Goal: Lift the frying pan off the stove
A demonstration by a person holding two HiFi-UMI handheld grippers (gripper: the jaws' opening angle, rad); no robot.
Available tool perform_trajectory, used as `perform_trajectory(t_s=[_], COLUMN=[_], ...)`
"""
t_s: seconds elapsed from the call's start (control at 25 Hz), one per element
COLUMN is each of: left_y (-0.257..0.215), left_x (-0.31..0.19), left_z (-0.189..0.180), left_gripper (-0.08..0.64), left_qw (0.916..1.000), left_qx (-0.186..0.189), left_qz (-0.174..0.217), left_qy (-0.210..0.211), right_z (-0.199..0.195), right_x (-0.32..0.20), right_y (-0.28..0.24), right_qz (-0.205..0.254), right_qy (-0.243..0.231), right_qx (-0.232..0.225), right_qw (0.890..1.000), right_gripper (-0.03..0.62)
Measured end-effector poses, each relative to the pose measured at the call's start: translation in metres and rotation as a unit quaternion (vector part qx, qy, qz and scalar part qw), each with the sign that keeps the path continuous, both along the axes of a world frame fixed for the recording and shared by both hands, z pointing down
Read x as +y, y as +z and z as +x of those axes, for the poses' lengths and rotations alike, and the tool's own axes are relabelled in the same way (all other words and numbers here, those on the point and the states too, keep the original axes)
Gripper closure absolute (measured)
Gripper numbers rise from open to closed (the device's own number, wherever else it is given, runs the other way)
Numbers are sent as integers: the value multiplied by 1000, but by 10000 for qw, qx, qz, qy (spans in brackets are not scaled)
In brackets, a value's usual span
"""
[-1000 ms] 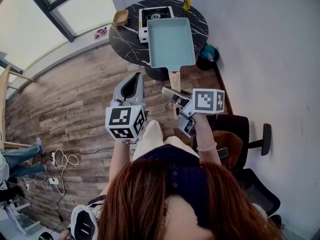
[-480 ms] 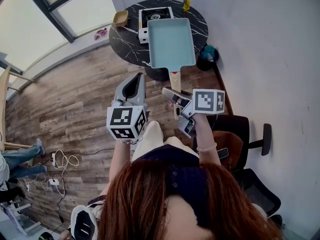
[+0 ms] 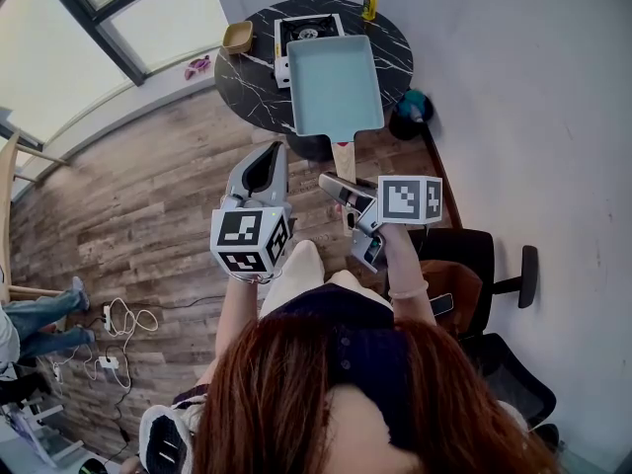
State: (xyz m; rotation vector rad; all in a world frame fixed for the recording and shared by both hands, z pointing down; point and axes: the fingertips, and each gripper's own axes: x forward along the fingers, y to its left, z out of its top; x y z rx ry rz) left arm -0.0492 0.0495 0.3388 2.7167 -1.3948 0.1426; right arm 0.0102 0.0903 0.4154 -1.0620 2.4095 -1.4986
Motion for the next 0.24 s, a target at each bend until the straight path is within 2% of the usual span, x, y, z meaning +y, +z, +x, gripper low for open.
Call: perform_trajectory(t_s=[0.24], left_y=[1], left_x=[-7], left_z=[3], left_gripper=[548], left_qw=[10000], left_qx=[-22], left_qz=[10], left_qy=[18], right_z=[0], right_x=[-6], right_y=[1], right_qz=[9], right_qy=[-55], right_qx=[4], right_qw=[10000], right_gripper=[531])
